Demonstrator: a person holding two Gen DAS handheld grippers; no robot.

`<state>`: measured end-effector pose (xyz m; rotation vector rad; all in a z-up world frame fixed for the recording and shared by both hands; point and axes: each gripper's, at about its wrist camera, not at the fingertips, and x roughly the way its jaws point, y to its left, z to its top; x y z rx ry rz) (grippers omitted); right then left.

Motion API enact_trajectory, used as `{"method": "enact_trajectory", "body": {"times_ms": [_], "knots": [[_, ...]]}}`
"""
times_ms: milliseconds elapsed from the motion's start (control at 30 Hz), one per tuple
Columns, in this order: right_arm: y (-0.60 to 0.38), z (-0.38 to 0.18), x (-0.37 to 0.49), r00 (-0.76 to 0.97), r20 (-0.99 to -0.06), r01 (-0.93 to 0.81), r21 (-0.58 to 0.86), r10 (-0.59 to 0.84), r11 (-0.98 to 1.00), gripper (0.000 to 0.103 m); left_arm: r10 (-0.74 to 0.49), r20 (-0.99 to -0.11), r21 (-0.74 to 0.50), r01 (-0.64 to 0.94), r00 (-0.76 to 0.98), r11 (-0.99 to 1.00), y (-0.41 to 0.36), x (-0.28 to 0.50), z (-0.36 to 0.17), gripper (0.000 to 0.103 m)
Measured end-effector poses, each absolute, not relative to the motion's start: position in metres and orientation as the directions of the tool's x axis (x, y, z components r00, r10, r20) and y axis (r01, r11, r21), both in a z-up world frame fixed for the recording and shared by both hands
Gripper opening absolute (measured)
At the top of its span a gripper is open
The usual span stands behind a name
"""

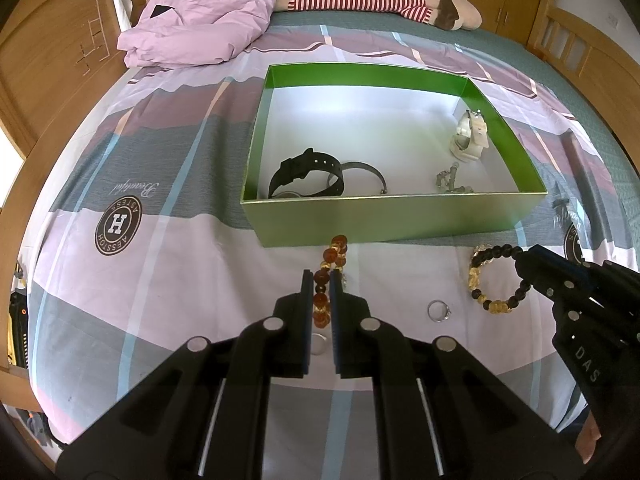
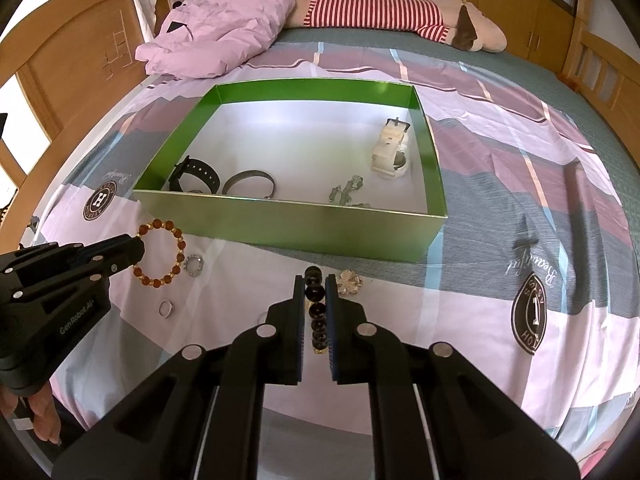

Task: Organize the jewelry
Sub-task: 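Hold the brown bead bracelet with the left tool while the right holds the black bead bracelet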

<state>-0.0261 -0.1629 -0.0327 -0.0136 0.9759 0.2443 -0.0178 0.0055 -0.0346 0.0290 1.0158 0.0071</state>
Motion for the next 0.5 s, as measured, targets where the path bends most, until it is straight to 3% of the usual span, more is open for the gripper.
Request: {"method": "enact_trajectory", "body": {"times_ms": [500], "knots": [[-0.1618,-0.0332,-0.0264,0.534,-0.822,-0.211,0.096,0.197,0.973,0.009,0.02,-0.849,0.029,0.009,0.528,1.0,0.006,-0.0179,-0.0344,0.008]]}}
